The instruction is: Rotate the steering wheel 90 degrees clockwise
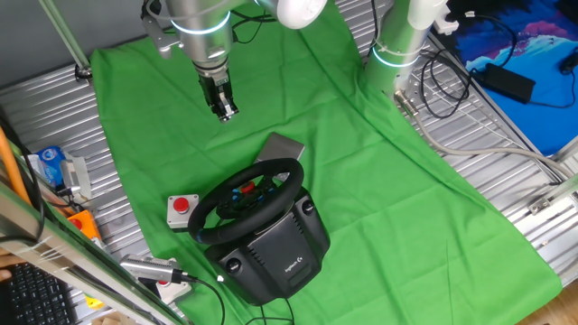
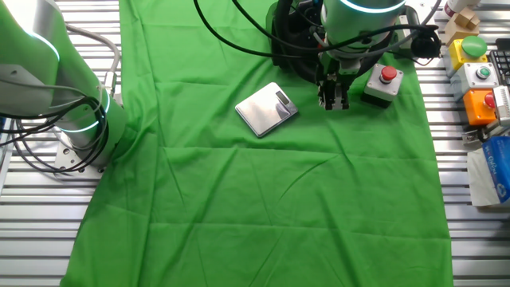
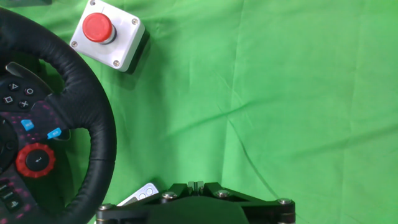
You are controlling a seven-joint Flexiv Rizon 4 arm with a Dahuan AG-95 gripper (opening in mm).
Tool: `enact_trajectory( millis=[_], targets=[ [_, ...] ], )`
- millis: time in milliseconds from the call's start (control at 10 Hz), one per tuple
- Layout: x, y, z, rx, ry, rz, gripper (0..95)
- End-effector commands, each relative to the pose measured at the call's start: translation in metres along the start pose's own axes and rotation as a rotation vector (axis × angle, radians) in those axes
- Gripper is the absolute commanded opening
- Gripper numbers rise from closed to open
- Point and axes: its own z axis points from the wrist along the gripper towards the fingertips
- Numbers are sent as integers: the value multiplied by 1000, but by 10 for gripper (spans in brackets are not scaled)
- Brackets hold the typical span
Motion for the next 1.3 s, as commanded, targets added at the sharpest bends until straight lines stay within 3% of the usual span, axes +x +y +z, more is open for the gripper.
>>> enact_trajectory(
  millis=[100, 500, 800, 1200, 1300],
  targets=[
    [0, 0, 0, -1, 1, 9, 0],
    [0, 0, 0, 1, 2, 1, 0],
    [0, 0, -1, -1, -3, -88, 0],
    [0, 0, -1, -1, -1, -116, 0],
    [0, 0, -1, -3, -2, -169, 0]
  ],
)
